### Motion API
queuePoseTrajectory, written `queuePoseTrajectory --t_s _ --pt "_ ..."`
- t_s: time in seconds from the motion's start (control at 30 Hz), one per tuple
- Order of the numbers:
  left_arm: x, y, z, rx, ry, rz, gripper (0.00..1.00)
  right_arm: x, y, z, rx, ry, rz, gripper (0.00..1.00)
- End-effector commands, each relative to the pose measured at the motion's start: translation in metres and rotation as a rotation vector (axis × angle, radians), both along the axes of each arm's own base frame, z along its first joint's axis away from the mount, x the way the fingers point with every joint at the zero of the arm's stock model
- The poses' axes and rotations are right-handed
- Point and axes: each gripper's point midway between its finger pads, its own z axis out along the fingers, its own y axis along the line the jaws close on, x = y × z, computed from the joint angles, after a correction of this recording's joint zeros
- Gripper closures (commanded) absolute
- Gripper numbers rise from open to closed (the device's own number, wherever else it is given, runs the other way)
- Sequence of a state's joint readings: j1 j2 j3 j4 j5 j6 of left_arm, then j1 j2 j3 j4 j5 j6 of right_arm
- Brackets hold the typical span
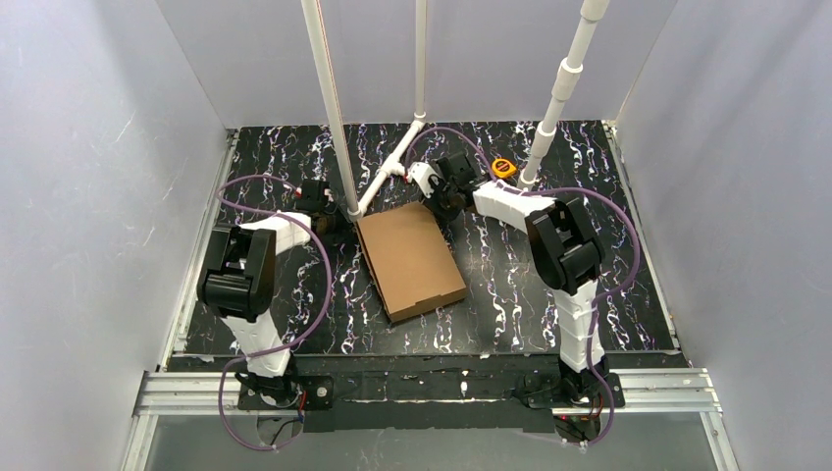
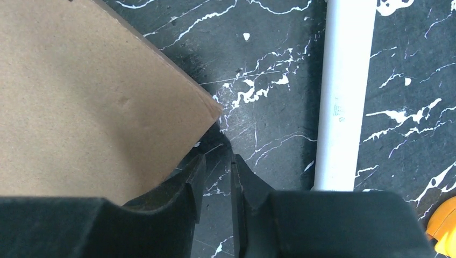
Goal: Fold the paper box
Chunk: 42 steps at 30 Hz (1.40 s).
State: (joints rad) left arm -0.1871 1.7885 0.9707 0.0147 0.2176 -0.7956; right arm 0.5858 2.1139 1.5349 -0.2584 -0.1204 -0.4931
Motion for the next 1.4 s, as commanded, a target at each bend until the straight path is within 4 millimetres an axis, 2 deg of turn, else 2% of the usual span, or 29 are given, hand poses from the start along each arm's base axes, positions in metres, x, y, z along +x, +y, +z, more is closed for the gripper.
queuePoseTrajectory --t_s 0.0,0.07,0.2,0.27,0.47,0.6,0.7,0.83,1.0,1.1,1.23,1.27,1.37 --pt "-0.019 -0.049 0.025 -0.087 -0.034 -0.169 1.0 -0.057 0.065 0.01 0.102 0.063 0.195 0.67" --pt "-0.029 -0.041 0.023 -0.046 -0.019 -0.163 1.0 -0.05 0.06 0.009 0.079 0.05 0.163 0.66" --pt "-0.053 -0.014 0.027 0.074 0.002 -0.138 1.0 -0.029 0.036 0.015 0.025 -0.011 0.072 0.65" --pt "-0.065 -0.002 0.03 0.101 -0.008 -0.108 1.0 -0.024 0.024 0.017 0.015 -0.013 0.045 0.64" --pt "-0.103 0.01 0.028 0.075 -0.002 -0.056 1.0 -0.052 0.016 0.012 0.039 0.049 0.109 0.62" --pt "-0.122 0.041 0.018 0.153 0.039 0.06 0.99 -0.052 0.009 0.016 0.022 0.033 0.113 0.6" --pt "-0.125 0.058 0.015 0.175 0.065 0.127 0.99 -0.042 0.003 0.021 -0.005 0.001 0.088 0.6" --pt "-0.118 0.067 0.013 0.186 0.103 0.144 1.0 -0.025 -0.003 0.024 -0.034 -0.03 0.042 0.6" --pt "-0.097 0.059 0.012 0.148 0.115 0.099 1.0 -0.007 -0.007 0.019 -0.07 -0.025 0.015 0.61" --pt "-0.077 0.05 0.013 0.121 0.111 0.06 1.0 -0.004 0.004 0.02 -0.039 -0.02 0.038 0.61" --pt "-0.043 0.02 0.02 0.011 0.086 -0.038 1.0 -0.026 0.033 0.009 -0.017 0.052 0.137 0.64" --pt "-0.035 0.007 0.028 -0.017 0.064 -0.073 1.0 -0.035 0.042 0.007 -0.009 0.065 0.164 0.64" --pt "-0.036 -0.024 0.038 -0.024 0.04 -0.168 1.0 -0.055 0.063 0.009 0.036 0.098 0.202 0.64"
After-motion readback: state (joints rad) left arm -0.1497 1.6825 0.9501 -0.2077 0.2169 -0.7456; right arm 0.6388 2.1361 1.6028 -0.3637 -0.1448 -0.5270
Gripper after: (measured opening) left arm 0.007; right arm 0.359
